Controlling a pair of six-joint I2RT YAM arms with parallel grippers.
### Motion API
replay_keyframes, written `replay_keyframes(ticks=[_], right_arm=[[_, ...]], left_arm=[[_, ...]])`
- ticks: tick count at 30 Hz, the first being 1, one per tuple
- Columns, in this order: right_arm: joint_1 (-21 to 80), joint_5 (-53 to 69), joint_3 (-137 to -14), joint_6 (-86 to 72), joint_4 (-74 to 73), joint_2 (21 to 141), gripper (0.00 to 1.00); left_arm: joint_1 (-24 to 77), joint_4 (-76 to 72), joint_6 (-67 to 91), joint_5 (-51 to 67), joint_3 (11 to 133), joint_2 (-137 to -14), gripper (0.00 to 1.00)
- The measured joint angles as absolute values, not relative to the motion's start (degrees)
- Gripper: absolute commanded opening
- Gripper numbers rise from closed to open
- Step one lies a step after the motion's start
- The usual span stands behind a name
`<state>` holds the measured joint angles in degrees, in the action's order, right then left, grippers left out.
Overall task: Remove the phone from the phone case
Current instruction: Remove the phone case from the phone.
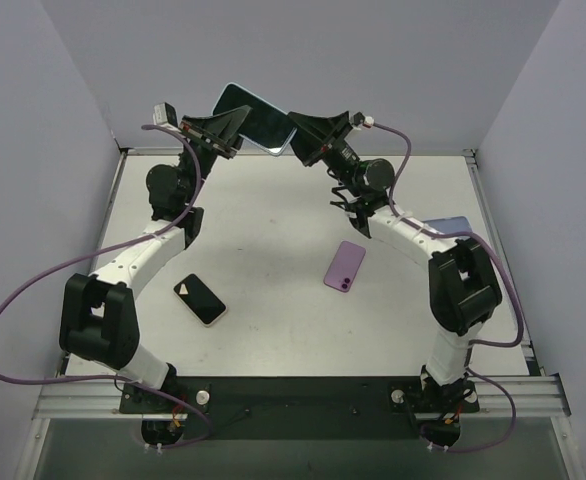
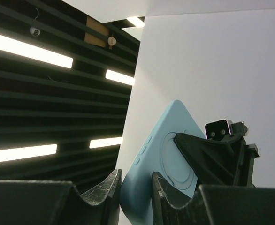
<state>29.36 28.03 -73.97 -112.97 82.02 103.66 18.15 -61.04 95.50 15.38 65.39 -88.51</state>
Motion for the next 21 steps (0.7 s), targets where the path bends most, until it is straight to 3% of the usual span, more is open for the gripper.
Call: replay_keyframes(ticks=[21], right_arm=[[33.6,18.1,-85.0,-114.2,82.6,110.8,0.0]], left_arm=[[17.5,-61.0,95.5,8.3,66.2,-87.0,0.0]])
